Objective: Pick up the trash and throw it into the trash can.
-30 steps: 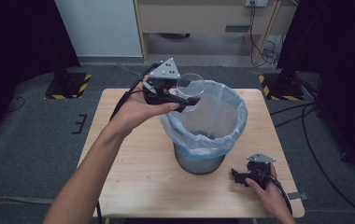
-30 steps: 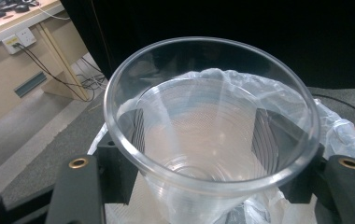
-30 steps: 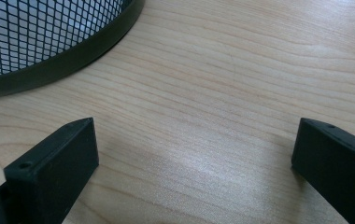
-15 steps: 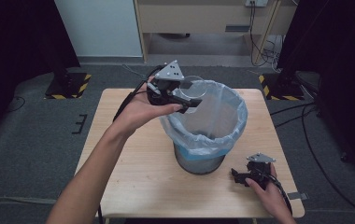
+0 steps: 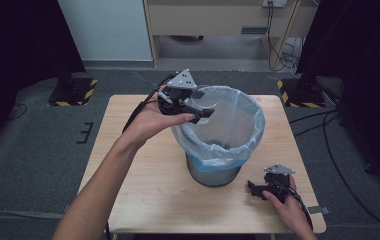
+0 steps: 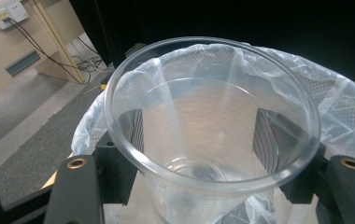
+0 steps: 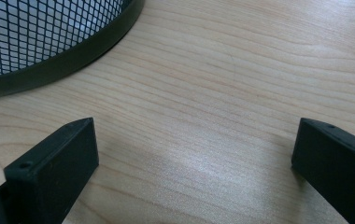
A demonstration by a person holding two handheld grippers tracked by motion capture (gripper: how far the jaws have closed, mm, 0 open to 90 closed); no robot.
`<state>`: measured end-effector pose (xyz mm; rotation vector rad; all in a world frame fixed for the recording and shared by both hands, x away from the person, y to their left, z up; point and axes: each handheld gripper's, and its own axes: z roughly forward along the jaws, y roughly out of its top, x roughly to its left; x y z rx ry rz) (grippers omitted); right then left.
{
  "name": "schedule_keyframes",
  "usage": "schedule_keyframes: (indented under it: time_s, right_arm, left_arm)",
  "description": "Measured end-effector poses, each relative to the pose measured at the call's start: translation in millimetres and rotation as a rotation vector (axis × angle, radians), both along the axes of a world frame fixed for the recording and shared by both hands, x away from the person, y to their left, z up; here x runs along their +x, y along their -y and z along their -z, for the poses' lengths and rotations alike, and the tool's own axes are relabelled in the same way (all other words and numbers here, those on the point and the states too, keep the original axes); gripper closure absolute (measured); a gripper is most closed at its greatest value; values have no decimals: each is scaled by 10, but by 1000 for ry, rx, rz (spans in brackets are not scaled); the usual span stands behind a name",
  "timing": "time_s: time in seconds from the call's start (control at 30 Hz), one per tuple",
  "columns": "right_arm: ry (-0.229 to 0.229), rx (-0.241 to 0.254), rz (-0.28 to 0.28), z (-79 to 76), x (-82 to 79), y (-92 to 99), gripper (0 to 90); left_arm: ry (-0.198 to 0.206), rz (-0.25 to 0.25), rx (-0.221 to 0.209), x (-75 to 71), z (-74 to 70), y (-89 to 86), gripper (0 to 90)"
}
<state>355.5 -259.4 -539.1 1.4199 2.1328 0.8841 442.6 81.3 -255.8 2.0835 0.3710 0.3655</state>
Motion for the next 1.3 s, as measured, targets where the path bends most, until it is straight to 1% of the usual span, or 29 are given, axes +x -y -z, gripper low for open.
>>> schedule_keyframes:
  time_s: [0.1,0.27,0.5,0.6,0.63,0.73,0.77,0.8,0.9,1.0,1.07,1.2,1.23,1.3]
  right_arm:
    - [0,0,0,0,0,0,6]
    - [0,0,0,0,0,0,6]
    - [0,0,0,0,0,0,6]
    - [0,-1,0,0,0,0,6]
    - [0,-1,0,0,0,0,6]
    - [0,2,0,0,-2,-1,6]
    - [0,2,0,0,-2,-1,6]
    - [0,2,0,0,-2,-1,6]
    - [0,2,0,0,-2,-1,6]
    - [1,1,0,0,-1,-1,6]
    - [1,1,0,0,-2,-2,6]
    - [1,1,-2,0,-2,-1,6]
    - [1,1,-1,0,-2,-1,6]
    - [1,1,-1,0,-2,-1,6]
  left_arm:
    - [-2,-2,10,8,31,7,333]
    - [-14,4,14,-1,95,34,330]
    - [-20,3,25,9,120,47,326]
    - [-24,-11,16,18,122,63,303]
    - [-24,-11,16,18,122,63,275]
    - [-20,-26,-3,26,118,70,189]
    - [-23,-33,-14,32,116,66,170]
    - [-23,-33,-14,32,116,66,155]
    - [-20,-51,-26,45,109,46,134]
    - [-29,-47,-32,52,109,29,123]
    - [-27,-43,-25,49,109,20,114]
    - [-18,-55,-34,48,92,-33,89]
    - [-17,-63,-42,51,77,-71,89]
    - [-9,-93,-79,47,37,-175,73]
